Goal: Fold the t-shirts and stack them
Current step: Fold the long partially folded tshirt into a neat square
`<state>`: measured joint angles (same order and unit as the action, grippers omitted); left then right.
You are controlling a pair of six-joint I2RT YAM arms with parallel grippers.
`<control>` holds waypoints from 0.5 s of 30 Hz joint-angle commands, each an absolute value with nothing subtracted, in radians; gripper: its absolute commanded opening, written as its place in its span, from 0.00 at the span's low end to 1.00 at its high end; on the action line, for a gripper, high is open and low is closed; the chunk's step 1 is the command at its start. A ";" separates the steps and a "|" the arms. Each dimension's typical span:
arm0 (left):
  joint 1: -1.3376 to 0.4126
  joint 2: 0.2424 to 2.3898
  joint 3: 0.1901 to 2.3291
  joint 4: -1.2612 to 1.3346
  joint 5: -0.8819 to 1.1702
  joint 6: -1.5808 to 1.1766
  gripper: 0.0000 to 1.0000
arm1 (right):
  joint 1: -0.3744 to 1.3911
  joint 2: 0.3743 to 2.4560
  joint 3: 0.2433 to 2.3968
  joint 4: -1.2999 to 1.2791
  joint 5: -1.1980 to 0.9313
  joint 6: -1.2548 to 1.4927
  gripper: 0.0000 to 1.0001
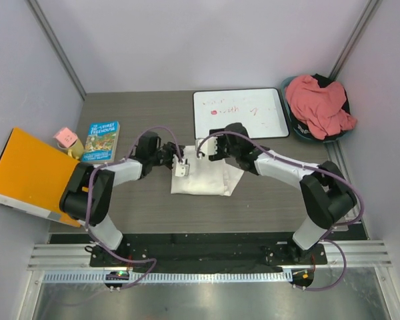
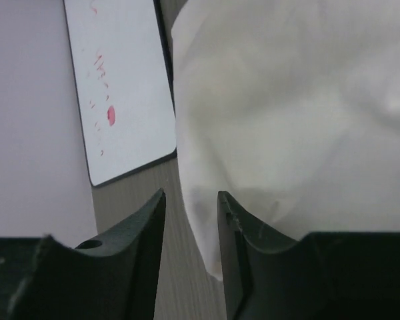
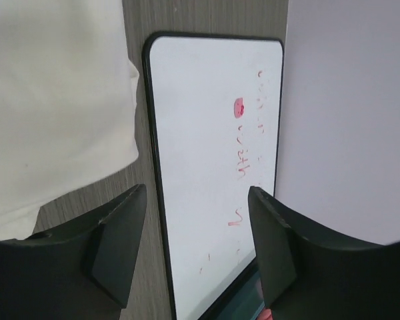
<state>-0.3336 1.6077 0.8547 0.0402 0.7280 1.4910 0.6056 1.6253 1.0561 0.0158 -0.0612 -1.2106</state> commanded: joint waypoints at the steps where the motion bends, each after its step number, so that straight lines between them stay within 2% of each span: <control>1: -0.324 1.764 0.742 0.869 0.537 1.341 0.43 | 0.603 1.649 0.959 0.325 0.107 -1.172 0.69; 3: -0.324 1.805 0.762 1.024 0.500 1.279 0.48 | 0.604 1.638 0.940 0.334 0.126 -1.138 0.69; 6: -0.324 1.802 0.799 1.077 0.465 1.266 0.65 | 0.604 1.629 0.977 0.269 0.182 -1.048 0.69; 9: -0.324 1.773 0.805 1.089 0.491 1.270 0.70 | 0.571 1.654 1.133 0.035 0.238 -0.866 0.69; 10: -0.325 1.747 0.804 1.089 0.503 1.270 0.73 | 0.557 1.660 1.175 -0.138 0.186 -0.741 0.69; 13: -0.340 1.701 0.796 1.089 0.526 1.259 0.78 | 0.483 1.672 1.258 -0.324 0.056 -0.542 0.72; 15: -0.351 1.677 0.782 1.078 0.546 1.259 0.79 | 0.456 1.678 1.267 -0.386 -0.099 -0.482 0.77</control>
<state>-0.3340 1.7546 0.7803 0.9562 0.5064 1.2881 0.5224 1.6802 1.2003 -0.1410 0.0990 -0.7670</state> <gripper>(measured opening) 0.778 0.735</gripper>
